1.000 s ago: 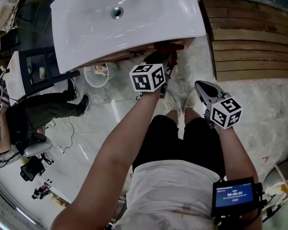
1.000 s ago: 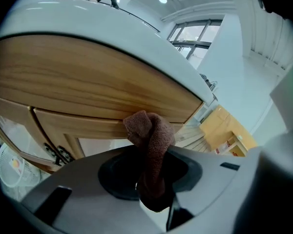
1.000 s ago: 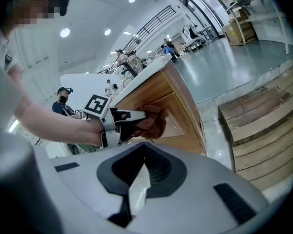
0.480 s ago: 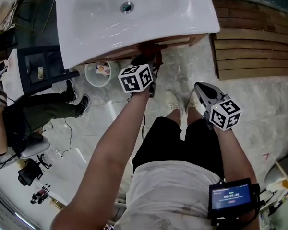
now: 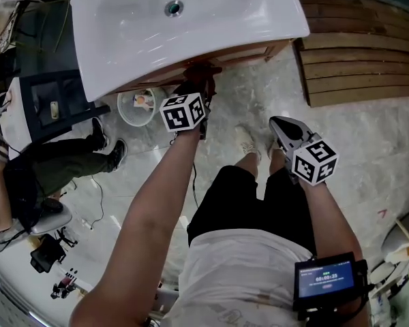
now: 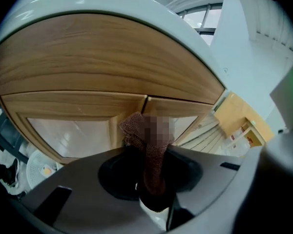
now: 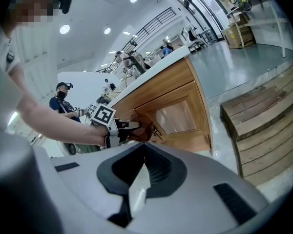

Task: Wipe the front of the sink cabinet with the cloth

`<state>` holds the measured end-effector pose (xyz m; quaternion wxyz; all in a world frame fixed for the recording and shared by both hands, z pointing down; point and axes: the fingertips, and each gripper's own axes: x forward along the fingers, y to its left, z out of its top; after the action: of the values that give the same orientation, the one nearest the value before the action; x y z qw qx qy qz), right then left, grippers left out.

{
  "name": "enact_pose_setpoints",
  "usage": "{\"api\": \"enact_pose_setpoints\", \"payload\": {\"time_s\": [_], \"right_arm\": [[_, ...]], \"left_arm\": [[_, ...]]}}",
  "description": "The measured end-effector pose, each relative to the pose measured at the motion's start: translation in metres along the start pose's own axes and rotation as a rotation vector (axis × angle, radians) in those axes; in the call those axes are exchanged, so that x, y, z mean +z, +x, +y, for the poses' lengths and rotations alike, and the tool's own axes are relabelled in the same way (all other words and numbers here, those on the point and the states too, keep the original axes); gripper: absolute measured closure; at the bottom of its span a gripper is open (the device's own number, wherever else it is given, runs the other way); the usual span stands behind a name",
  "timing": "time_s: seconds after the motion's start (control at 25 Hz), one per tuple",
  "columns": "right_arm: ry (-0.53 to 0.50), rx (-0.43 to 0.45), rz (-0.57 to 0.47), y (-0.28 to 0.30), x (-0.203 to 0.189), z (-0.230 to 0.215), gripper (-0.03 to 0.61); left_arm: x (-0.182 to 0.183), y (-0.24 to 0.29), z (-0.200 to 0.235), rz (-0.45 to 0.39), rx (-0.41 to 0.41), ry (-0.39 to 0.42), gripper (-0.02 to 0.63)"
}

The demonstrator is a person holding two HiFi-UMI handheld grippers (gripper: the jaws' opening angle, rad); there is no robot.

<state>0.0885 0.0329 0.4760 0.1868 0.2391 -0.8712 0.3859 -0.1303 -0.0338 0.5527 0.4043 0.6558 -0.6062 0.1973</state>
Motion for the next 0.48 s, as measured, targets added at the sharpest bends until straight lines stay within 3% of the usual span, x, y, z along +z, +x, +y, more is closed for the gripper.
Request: {"api": "enact_pose_setpoints", "payload": {"time_s": [0.28,0.48], "right_arm": [[0.004,0.002,-0.001,-0.009,0.0,-0.014,0.565],[0.035,-0.02,-0.019,-0.039,0.007,-0.055,0.565]], "left_arm": [[0.016,0.018,-0.035,-0.022,-0.044,0.032,0.508],[0.02,0.044,-0.087,-0.016,-0.077,0.051,0.508]]}}
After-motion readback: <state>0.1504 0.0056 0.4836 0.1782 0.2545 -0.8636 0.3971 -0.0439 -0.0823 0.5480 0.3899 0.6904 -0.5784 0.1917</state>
